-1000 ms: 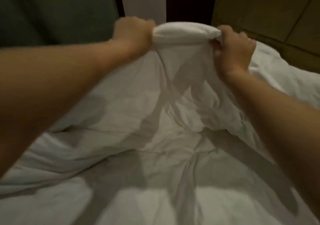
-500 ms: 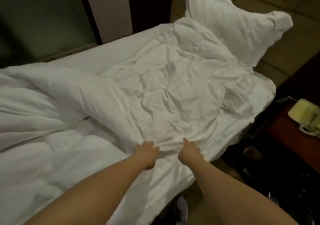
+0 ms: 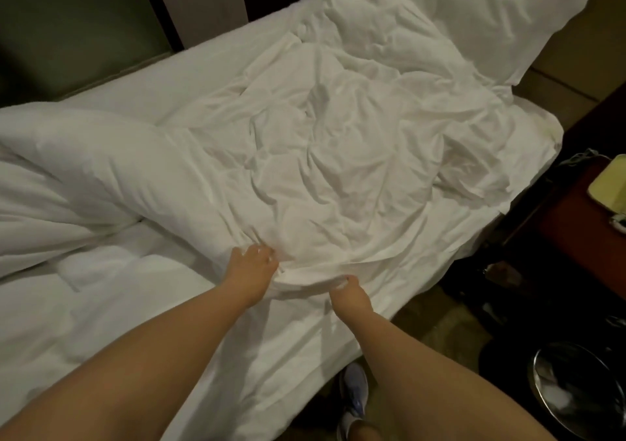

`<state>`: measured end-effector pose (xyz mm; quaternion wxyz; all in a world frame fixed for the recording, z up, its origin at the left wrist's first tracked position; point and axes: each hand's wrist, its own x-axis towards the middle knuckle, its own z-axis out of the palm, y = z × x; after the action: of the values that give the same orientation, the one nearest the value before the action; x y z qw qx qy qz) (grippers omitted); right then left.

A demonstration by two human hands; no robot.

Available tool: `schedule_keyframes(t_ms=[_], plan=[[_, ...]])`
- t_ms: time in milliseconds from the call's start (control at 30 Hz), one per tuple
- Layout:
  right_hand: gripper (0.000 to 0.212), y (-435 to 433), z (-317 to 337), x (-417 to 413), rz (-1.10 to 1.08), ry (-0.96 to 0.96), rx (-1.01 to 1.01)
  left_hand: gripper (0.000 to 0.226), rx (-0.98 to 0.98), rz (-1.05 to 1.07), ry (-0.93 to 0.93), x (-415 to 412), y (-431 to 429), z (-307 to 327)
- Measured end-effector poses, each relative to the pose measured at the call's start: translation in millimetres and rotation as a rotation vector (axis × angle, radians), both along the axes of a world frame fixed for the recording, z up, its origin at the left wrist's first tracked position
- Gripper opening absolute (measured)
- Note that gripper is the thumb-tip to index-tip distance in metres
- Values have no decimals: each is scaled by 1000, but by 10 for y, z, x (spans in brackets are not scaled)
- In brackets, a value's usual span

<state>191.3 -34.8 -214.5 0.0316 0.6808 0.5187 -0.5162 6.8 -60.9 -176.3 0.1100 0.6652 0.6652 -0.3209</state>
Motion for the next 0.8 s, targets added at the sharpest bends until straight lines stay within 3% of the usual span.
schedule_keyframes(t_ms=[100,167,267,367,467,567,667,733,800], plan=[[61,147,-146,-93,-342,176,-118,39,14,-111,90,35,165,-124],[74,188,-200,-149,-631,329,-257,33,-81,-151,96,52,204,-167],[63,205,-153,-192,-904,493,-348,28,-200,-155,-10,36,221,-165],[53,257,-76,-243,-882,485,-275,31,-111,-169,-195,236,244,100],[43,294,213,-232,-842,481,-17,33,65,-122,-419,678,146,403],[27,133,412,61,-877,303,234,31,78,-134,-521,956,-100,403],[31,-222,305,383,-987,193,81,31,-45,-189,-451,908,-443,156],[34,-508,186,436,-839,114,-89,32,-114,-170,-431,814,-677,4],[33,-753,154,359,-869,203,-185,32,-120,-174,-409,729,-846,-58]])
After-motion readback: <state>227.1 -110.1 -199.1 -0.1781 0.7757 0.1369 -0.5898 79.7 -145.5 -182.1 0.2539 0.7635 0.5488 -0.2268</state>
